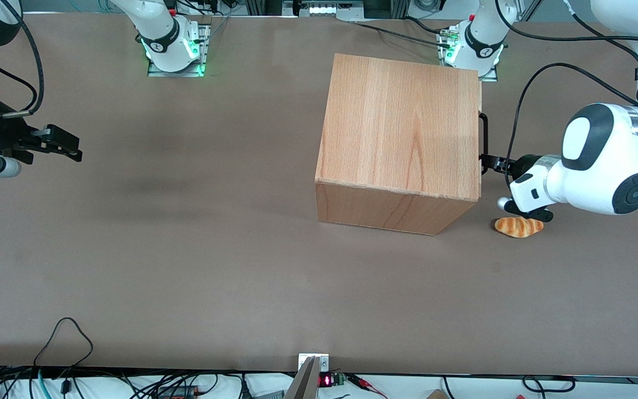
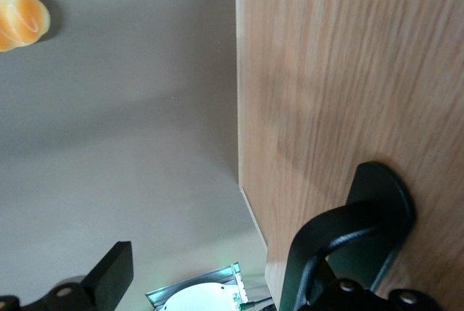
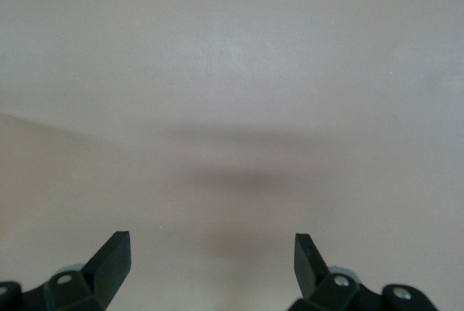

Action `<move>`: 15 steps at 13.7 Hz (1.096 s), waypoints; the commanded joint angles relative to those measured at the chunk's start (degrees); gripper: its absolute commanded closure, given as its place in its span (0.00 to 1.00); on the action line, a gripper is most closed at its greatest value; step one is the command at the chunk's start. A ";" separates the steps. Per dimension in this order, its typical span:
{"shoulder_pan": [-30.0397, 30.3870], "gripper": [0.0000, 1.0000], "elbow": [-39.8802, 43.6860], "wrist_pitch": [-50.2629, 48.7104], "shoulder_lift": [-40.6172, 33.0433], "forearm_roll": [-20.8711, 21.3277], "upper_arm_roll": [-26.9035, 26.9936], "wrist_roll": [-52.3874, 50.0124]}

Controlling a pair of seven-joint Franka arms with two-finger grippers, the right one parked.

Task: Open top drawer with left arm
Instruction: 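Pull the handle with the left gripper, sliding the drawer outward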

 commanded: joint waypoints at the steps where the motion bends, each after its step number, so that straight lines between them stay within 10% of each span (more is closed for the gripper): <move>1: 1.40 0.00 0.61 2.35 0.70 4.51 0.03 0.50; 15: 8.08 0.00 4.56 3.05 4.48 9.00 0.12 0.24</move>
